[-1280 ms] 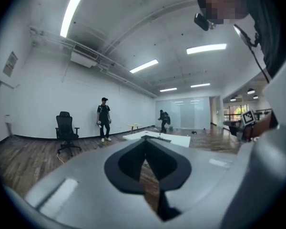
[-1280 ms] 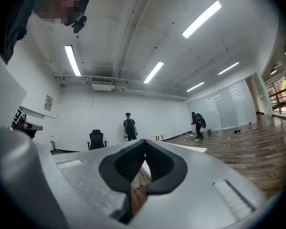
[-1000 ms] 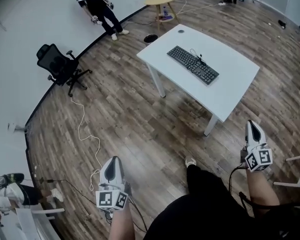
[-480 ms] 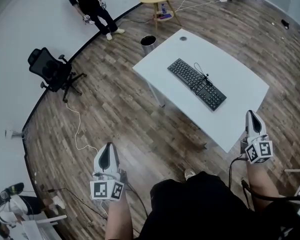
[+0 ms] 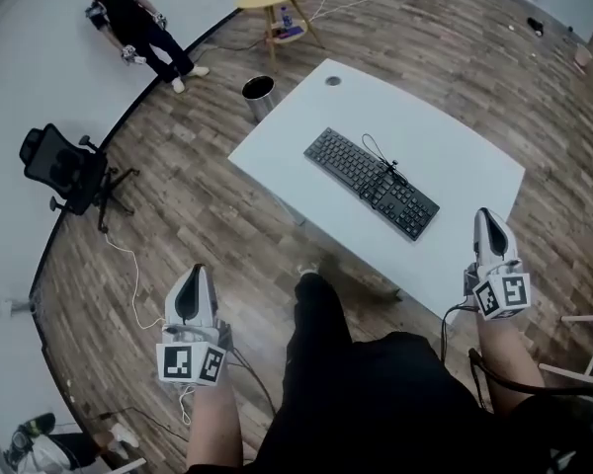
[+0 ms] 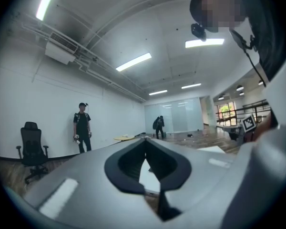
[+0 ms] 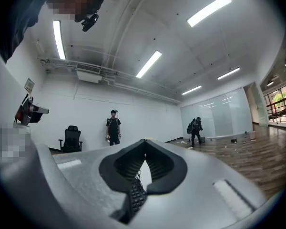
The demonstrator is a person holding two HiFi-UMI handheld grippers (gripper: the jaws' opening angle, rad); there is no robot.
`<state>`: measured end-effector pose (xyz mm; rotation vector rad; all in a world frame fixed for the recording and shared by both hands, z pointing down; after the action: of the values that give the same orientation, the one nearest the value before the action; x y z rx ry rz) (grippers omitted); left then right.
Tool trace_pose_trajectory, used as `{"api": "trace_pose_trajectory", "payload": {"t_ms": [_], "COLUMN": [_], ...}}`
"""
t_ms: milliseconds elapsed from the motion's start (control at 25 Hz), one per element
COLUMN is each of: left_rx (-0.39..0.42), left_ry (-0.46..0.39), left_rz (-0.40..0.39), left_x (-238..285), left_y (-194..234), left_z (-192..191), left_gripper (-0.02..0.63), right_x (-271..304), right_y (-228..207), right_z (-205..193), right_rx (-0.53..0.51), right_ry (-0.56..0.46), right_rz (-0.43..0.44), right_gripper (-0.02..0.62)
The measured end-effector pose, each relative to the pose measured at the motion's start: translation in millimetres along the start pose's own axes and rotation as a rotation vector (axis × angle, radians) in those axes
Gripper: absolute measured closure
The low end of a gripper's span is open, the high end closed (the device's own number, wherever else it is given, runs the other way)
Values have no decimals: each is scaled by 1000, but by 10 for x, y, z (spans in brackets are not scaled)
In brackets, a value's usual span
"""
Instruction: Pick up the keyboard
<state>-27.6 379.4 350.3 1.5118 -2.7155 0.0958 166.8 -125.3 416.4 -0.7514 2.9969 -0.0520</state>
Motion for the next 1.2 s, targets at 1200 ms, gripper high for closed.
{"api": "trace_pose_trajectory", "payload": {"t_ms": [1200], "left_rx": [-85], "left_ry": [288], "left_rz": [-1096], "left_x": [5065], "left_y": [1383], "left_z": [-1011], "left_gripper": [601], "right_x": [322], "right_y": [475], "right_z": [-219], "right_rx": [12], "right_ry": [120], "right_rz": [-879], "right_gripper": [594]}}
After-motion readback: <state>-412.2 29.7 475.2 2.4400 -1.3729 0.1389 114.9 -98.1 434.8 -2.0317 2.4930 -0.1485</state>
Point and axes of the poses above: the fingertips, and each gripper's own axes: x forward along the fingers, y to its left, z out of its top, the point moved 6 cm from there along -x, backward along the fingers, and after that the axes turned 15 degrees about -z, right-handed, at the moved point
